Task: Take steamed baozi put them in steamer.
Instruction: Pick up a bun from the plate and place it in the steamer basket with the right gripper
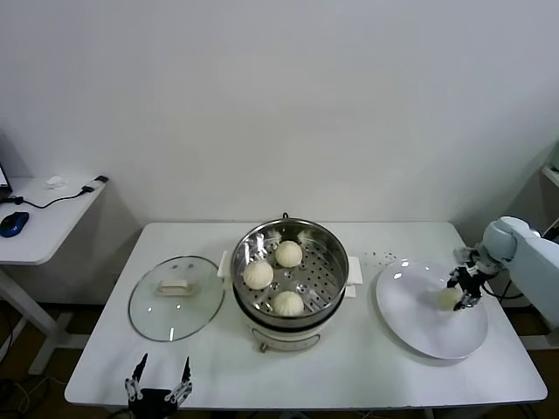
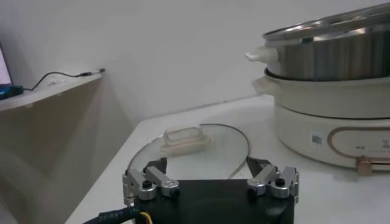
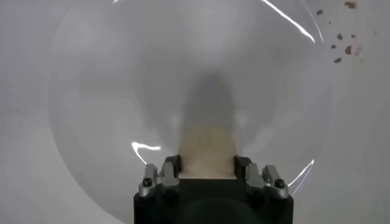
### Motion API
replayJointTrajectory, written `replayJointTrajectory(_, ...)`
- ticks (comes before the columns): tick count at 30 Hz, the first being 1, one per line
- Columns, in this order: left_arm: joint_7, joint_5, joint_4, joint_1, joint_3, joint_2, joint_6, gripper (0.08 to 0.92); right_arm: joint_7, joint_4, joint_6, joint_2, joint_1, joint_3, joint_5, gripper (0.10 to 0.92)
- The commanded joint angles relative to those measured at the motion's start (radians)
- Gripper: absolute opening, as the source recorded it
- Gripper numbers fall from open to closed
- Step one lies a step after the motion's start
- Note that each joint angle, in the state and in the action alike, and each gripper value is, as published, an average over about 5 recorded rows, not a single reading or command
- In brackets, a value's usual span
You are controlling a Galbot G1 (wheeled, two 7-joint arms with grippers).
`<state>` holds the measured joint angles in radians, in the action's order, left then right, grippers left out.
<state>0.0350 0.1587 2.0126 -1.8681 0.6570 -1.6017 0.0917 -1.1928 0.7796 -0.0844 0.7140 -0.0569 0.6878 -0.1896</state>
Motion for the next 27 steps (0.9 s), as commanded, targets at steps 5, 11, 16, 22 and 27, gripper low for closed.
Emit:
replayJointTrajectory(5, 0.001, -0.002, 0.003, -0.007, -0.004, 0.002, 0.009, 0.823, 0.013, 0.099, 0.091, -0.062, 0.131, 0.164, 0.244, 0.559)
replayJointTrajectory(11, 0.004, -0.002, 0.008, -0.014, -0.021, 0.003, 0.016, 0.823, 0.067, 0.208, 0.21, -0.077, 0.459, 0.49, 0.55, 0.555)
replayJointTrajectory(16, 0.005, -0.002, 0.014, -0.023, -0.052, 0.008, 0.026, 0.823, 0.112, 0.289, 0.289, 0.01, 0.768, 0.777, 0.809, 0.552)
replayJointTrajectory(22, 0.004, 0.004, 0.02, -0.027, -0.099, 0.014, 0.041, 0.823, 0.171, 0.355, 0.354, 0.195, 1.002, 1.022, 1.114, 0.551)
replayJointTrajectory(27, 0.003, 0.001, 0.023, -0.028, -0.115, 0.023, 0.055, 0.823, 0.227, 0.405, 0.39, 0.322, 1.08, 1.111, 1.24, 0.551)
